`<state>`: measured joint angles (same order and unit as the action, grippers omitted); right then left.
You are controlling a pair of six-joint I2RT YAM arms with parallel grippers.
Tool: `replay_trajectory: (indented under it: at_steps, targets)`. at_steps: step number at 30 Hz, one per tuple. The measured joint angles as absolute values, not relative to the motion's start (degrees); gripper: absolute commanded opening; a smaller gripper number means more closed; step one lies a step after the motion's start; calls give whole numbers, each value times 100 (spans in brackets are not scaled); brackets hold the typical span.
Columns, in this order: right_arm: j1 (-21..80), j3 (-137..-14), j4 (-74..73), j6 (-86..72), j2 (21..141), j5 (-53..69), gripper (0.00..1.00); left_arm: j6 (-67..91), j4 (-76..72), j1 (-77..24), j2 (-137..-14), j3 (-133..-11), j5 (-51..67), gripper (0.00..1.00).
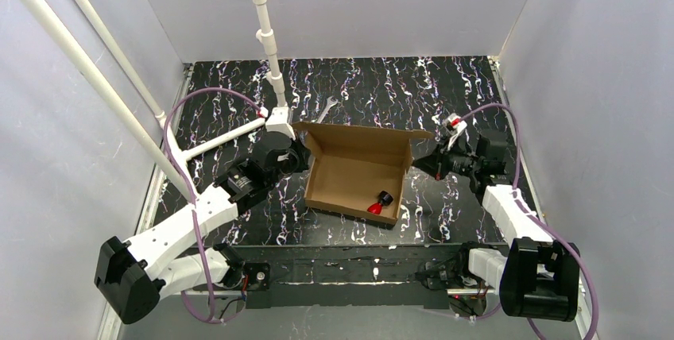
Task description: Fold the paper box
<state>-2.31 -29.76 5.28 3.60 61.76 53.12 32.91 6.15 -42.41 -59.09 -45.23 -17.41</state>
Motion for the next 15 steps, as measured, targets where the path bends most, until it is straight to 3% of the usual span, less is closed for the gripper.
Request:
replay_trajectory:
  at_steps: [15]
  targets:
    - [425,-2528,2001,-923,6914,5559,1,2773,836,-4250,-6097,-4786,-1439,0]
